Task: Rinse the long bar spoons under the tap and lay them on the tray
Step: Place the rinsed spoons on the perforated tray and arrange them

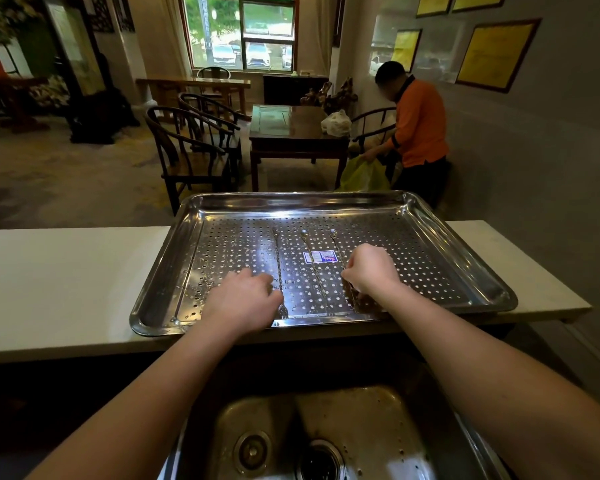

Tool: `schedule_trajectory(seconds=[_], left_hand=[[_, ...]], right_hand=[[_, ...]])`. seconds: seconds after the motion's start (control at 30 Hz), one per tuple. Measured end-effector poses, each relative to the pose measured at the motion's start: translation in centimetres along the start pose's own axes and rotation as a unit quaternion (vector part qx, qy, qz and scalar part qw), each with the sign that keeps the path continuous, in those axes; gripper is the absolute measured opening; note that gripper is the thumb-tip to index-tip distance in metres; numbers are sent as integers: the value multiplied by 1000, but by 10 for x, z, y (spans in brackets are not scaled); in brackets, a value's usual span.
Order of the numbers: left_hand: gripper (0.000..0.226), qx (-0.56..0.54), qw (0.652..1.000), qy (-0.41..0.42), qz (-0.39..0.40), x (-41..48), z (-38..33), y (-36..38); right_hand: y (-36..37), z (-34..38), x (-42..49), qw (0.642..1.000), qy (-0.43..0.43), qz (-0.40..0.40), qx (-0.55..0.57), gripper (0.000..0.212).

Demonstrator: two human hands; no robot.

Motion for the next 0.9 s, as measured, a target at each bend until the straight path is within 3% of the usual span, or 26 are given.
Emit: schedule_trajectory(seconds=[0.37,0.9], left_hand=[[49,1,999,20,39,1,0,-2],[51,11,1000,13,16,-3,-1,-3]], right_hand=[[-1,3,-3,1000,-7,3,5,12],[-14,5,-23,1000,-13,5,9,15]])
Point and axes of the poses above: each hand's wrist, its own x-axis towards the middle knuckle, its own y-axis out of the palm, z = x × y, the point moved 1 cm from there along x, towards the middle knuckle, and after that the axes turned 13 degrees about x, right-handed, at the moved point
